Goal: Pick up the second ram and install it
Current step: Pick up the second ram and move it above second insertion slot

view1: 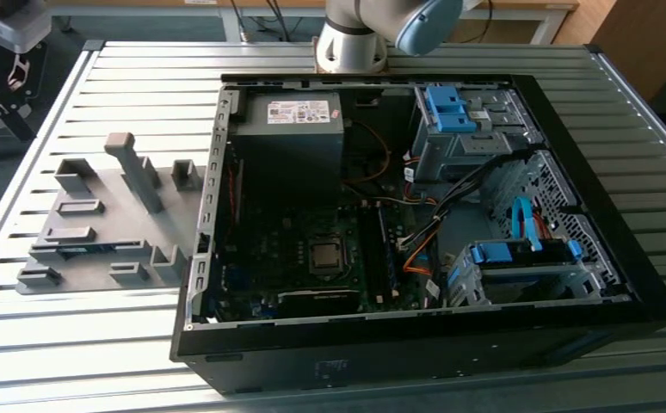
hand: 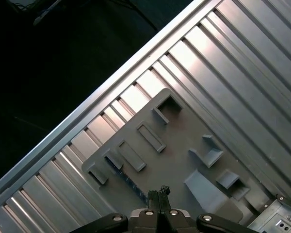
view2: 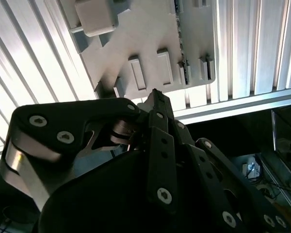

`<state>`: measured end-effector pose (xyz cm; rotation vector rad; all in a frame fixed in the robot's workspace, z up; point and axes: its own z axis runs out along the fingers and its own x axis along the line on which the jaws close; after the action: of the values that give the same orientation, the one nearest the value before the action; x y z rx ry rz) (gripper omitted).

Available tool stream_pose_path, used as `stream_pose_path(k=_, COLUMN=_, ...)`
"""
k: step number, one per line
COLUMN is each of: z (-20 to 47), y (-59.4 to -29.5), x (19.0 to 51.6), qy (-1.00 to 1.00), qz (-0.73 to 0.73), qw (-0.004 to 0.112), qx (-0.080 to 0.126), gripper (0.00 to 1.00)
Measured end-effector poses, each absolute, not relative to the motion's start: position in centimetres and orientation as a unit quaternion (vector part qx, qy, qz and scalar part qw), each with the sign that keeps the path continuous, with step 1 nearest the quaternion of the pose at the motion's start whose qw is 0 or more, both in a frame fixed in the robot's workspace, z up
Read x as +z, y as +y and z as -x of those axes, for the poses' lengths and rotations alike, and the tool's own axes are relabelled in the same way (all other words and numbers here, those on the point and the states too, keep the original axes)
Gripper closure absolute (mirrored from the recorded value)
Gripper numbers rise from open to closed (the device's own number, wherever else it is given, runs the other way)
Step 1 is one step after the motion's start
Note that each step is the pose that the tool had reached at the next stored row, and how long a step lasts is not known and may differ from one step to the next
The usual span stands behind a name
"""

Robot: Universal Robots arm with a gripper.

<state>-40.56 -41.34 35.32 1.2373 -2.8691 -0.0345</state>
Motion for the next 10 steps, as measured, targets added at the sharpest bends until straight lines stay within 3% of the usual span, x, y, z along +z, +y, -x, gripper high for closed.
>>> stream_pose_path(k=10, z=40.63, y=-41.50, x=34.85, qy=-0.898, qz=-0.440, qw=0.006, qx=-0.009, gripper=0.89)
